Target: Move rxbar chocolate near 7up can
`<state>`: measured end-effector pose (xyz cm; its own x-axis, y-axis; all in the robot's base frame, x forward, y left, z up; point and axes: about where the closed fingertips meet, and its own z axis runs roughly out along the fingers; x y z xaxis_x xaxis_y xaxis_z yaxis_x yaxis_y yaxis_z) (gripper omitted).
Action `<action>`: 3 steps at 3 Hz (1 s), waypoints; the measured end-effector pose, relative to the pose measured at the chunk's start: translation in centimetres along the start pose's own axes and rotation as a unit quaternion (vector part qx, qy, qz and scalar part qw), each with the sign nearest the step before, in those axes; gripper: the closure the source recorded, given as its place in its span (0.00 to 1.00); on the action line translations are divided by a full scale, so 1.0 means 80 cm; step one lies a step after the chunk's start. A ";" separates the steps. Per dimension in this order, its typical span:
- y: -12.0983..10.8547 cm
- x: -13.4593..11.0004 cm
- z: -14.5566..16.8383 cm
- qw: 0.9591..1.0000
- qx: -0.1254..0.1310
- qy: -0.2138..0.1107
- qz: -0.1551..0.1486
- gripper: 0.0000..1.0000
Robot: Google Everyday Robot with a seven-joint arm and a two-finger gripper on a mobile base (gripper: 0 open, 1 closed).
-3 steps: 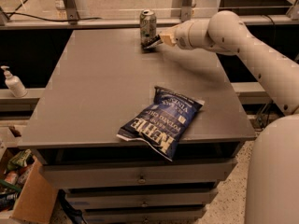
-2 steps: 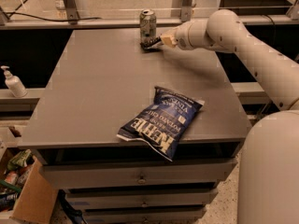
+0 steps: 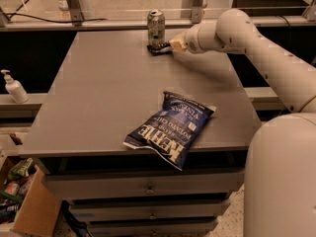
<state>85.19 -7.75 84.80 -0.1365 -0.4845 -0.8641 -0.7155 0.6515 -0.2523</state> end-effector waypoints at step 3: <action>-0.003 0.003 -0.010 1.000 0.004 0.001 0.002 0.00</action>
Offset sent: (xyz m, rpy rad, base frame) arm -0.0028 -0.0097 0.0004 -0.0107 0.0052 -0.0141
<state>84.76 -8.45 85.00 -0.1416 -0.4829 -0.8642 -0.7096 0.6582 -0.2515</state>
